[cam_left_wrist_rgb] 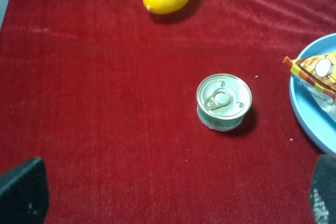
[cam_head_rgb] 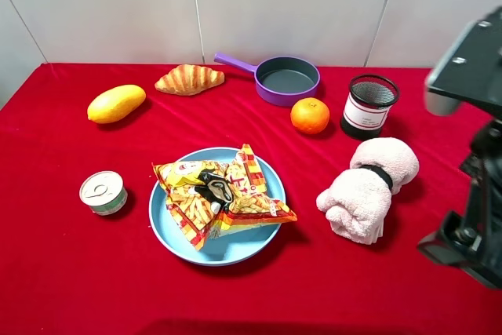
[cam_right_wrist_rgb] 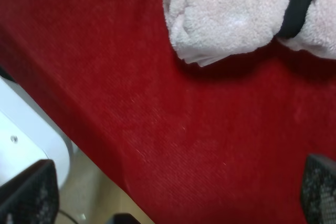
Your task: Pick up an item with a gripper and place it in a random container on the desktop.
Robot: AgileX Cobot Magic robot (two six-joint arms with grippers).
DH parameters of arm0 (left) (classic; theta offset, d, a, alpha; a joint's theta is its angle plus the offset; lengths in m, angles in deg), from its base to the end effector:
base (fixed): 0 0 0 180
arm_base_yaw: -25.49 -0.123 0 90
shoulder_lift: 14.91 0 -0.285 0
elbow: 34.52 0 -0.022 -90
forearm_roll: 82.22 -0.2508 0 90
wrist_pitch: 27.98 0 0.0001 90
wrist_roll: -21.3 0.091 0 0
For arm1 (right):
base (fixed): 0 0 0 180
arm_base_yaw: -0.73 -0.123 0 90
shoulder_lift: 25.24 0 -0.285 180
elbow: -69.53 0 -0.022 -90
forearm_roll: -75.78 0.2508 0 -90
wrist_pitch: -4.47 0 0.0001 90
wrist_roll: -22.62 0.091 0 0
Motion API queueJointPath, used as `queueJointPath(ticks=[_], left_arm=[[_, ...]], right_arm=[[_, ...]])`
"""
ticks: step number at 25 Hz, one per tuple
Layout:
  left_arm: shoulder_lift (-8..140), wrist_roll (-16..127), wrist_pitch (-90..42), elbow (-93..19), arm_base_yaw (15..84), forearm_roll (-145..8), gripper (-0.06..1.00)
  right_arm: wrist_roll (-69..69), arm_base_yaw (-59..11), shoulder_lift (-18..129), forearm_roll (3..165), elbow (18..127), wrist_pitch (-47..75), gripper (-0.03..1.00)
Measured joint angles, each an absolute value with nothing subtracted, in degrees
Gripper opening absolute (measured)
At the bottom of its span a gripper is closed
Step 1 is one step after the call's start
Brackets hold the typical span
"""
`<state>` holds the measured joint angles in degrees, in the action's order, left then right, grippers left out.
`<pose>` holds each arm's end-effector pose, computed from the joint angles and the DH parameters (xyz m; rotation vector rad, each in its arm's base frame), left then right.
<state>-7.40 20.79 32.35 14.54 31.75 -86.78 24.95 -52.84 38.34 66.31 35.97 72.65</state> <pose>-0.0037 0.0067 0.2757 0.0991 2.0354 0.0211 0.0990 0.1107 0.2820 -1.2814 2.5350 -0.0314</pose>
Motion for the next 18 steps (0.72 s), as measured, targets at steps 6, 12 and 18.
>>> queueJointPath(ticks=[6,12,18], left_arm=[[-7.4,20.79,32.35,14.54,31.75,-86.78,0.99],[-7.4,20.79,32.35,14.54,31.75,-86.78,0.99],[-7.4,20.79,32.35,14.54,31.75,-86.78,0.99]], right_arm=[[27.09,-52.84,30.59,66.51,30.61,70.57,0.69],[28.78,-52.84,22.89,66.55,25.88,68.13,0.69],[30.25,-52.84,14.96,66.71,22.79,66.82,0.69]])
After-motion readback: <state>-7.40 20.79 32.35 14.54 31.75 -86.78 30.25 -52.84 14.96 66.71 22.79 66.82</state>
